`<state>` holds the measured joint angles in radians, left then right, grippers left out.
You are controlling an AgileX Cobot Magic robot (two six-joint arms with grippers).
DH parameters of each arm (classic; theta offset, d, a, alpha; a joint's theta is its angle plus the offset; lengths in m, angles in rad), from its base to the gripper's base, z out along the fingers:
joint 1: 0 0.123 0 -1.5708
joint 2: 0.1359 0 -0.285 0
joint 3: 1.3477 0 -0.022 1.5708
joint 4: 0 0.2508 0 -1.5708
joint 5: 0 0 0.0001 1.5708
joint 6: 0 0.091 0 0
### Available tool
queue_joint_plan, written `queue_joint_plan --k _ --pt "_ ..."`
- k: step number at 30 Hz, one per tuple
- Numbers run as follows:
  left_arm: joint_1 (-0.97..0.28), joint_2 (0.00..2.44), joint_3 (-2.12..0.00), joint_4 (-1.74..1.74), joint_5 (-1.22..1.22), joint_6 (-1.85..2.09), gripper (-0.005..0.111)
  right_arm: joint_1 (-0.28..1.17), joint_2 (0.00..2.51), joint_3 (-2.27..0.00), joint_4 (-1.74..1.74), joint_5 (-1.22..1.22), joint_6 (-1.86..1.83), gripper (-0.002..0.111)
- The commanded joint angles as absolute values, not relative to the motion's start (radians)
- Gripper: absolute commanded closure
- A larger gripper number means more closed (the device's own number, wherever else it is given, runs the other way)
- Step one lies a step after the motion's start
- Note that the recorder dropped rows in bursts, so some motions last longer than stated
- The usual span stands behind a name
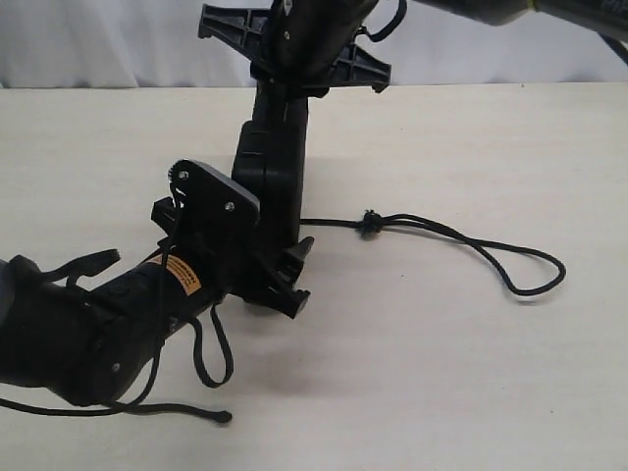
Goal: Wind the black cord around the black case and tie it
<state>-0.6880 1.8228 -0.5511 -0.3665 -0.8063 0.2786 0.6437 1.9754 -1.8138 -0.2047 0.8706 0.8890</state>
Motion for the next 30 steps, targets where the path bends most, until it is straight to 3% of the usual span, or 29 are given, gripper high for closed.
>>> queue_joint_plan --k 1,3,5,6,8,18,27,30 --pt "-0.684 1.824 -0.554 -0.298 -0.853 0.281 0.086 0.636 1.965 -1.819 -0.329 0.975 0.912 0.099" --pt "-0.684 1.824 -0.554 -0.297 -0.855 0.281 0.102 0.636 1.965 -1.819 -0.330 0.981 0.912 0.083" --pt "-0.684 1.824 -0.554 -0.299 -0.819 0.281 0.103 0.636 1.965 -1.819 -0.330 1.007 0.912 0.065" --pt "-0.684 1.824 -0.554 -0.299 -0.800 0.281 0.103 0.636 1.965 -1.819 -0.330 1.026 0.909 0.051" --pt "-0.684 1.824 -0.554 -0.301 -0.798 0.284 0.103 0.636 1.953 -1.835 -0.330 1.049 0.855 0.042" --pt "-0.684 1.824 -0.554 -0.301 -0.739 0.368 0.107 0.541 1.786 -1.874 -0.334 1.221 0.662 0.039" --pt "-0.684 1.824 -0.554 -0.312 -0.723 0.386 0.107 0.380 1.705 -1.551 -0.285 1.221 0.582 0.039" --pt "-0.684 1.824 -0.554 -0.328 -0.719 0.386 0.107 0.314 1.705 -1.459 -0.247 1.178 0.518 0.045"
